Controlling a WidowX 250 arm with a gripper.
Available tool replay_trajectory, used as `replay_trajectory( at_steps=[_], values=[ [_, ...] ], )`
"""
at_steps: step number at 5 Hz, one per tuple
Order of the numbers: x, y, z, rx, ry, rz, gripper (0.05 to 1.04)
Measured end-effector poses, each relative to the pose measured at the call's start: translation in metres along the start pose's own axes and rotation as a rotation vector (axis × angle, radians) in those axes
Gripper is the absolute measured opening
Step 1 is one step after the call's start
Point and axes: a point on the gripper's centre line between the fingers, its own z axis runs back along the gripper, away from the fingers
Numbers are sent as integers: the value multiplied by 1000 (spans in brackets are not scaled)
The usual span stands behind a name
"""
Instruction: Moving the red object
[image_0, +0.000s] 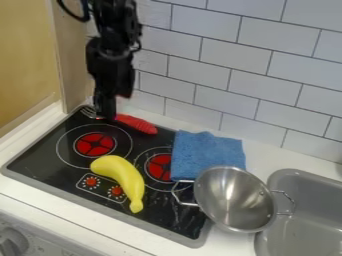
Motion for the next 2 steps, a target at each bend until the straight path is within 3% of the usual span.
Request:
replay_trajectory(
  at_steps=[2],
  values=[
    [3,14,37,-96,-24,-18,1001]
  ],
)
